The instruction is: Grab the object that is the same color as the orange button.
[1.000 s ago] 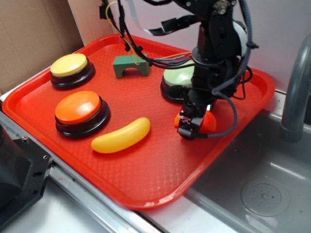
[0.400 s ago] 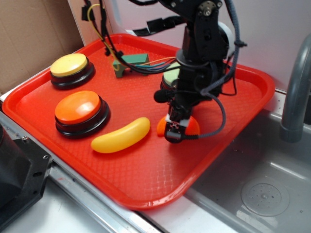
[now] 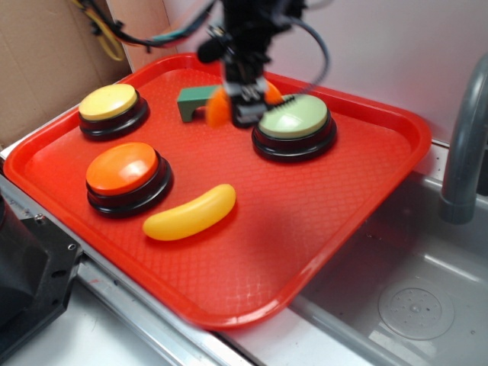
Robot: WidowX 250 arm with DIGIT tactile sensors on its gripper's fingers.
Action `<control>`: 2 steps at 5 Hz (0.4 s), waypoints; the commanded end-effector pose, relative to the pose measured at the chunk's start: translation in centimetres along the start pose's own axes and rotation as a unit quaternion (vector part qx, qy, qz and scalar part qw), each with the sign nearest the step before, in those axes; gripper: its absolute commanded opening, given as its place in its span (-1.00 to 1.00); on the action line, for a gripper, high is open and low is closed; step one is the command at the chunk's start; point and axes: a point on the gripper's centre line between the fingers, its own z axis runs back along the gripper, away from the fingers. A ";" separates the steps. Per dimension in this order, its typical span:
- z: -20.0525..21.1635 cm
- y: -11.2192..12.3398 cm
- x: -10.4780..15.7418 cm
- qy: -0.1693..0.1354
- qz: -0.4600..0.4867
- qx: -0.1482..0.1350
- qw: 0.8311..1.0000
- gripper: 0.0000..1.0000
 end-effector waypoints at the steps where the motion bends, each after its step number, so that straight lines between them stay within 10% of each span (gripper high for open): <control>1: 8.4 3.7 -4.8 -0.025 0.231 0.006 0.973 -1.00; 2: 9.3 5.1 -6.1 -0.023 0.290 0.001 0.957 -1.00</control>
